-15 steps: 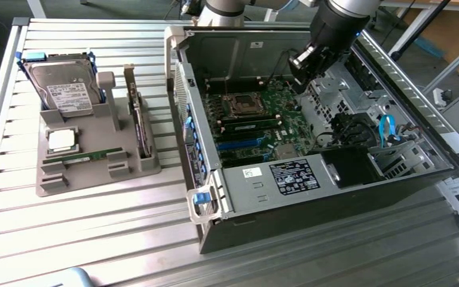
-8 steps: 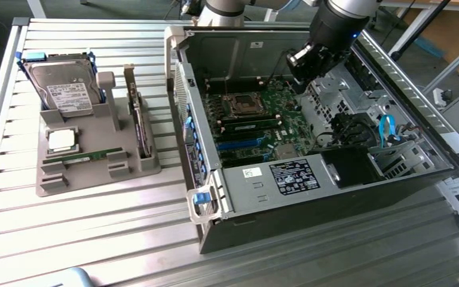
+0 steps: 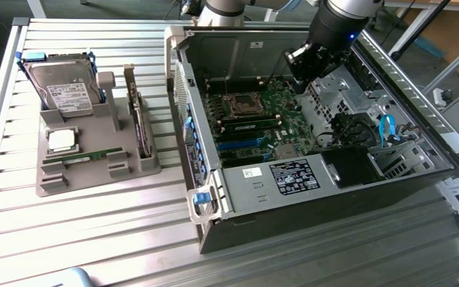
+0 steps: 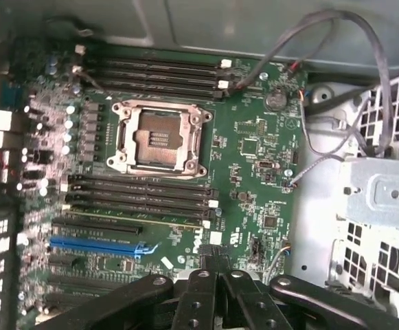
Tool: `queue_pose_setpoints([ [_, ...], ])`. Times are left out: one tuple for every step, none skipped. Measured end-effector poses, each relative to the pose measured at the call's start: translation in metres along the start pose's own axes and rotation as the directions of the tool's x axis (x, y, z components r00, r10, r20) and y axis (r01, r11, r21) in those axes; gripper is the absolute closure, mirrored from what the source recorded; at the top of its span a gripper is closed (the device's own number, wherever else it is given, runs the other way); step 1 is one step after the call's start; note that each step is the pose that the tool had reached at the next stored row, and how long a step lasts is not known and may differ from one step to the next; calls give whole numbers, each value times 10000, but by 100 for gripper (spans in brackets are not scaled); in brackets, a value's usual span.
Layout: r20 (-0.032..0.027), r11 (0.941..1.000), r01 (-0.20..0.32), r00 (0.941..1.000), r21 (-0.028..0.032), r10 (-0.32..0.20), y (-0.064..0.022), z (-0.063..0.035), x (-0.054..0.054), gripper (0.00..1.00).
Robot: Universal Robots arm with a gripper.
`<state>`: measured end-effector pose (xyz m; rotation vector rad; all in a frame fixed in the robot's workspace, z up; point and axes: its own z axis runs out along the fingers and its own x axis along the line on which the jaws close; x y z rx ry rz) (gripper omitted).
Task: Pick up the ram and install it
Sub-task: 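Press down the ram until it locks into place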
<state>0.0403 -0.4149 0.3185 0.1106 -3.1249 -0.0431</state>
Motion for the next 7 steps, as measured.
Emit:
queue_pose_setpoints([
  [5, 9998, -175, 9998, -3, 175, 0, 1, 0, 89],
  [6, 9998, -223, 9998, -4, 223, 0, 1, 0, 89],
  [6, 9997, -224, 9997, -4, 224, 0, 1, 0, 89],
  [6, 9997, -225, 9997, -5, 225, 0, 1, 0, 89],
  [6, 9997, -225, 9997, -4, 225, 0, 1, 0, 89],
  [6, 9997, -225, 9997, -4, 225, 0, 1, 0, 89],
  [7, 9997, -225, 9997, -4, 225, 0, 1, 0, 89],
])
